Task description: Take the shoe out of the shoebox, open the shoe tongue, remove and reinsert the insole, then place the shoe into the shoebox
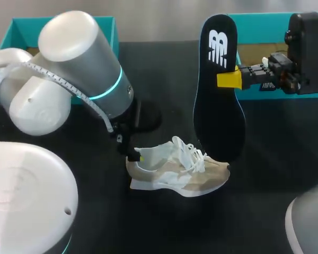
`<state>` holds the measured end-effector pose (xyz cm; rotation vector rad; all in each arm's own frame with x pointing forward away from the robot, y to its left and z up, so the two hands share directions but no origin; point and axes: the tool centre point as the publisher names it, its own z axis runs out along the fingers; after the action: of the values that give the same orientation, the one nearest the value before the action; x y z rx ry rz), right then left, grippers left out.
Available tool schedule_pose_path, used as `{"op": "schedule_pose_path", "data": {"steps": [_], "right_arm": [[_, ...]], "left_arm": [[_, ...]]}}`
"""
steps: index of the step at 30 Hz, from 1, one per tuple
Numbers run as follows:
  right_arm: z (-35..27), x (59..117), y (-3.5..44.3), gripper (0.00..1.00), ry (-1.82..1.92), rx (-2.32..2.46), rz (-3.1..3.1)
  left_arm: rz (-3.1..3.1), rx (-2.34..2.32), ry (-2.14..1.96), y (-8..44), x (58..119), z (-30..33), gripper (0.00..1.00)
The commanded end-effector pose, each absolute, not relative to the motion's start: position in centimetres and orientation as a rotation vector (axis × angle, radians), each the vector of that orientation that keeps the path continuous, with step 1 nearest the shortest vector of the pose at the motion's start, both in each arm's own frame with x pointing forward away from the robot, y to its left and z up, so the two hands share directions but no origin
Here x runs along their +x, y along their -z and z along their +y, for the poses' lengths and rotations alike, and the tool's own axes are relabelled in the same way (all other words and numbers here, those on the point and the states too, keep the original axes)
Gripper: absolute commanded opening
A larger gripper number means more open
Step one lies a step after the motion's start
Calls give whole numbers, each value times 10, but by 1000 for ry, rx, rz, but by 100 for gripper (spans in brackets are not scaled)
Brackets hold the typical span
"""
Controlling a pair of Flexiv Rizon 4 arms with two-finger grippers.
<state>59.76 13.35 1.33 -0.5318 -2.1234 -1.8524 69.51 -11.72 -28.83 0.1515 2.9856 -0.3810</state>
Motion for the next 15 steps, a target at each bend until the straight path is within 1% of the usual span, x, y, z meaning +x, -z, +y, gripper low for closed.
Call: {"op": "schedule_pose_path", "data": {"steps": [1,8,15], "right_arm": [[137,603,-15,0,1842,-527,-2126],[137,603,-15,0,1842,-527,-2126],[137,603,-15,0,1842,-527,-2126]], "left_arm": [[2996,155,364,289,702,-127,100],[3009,127,346,299,711,-142,100],[3017,68,339,329,727,-158,100]]}}
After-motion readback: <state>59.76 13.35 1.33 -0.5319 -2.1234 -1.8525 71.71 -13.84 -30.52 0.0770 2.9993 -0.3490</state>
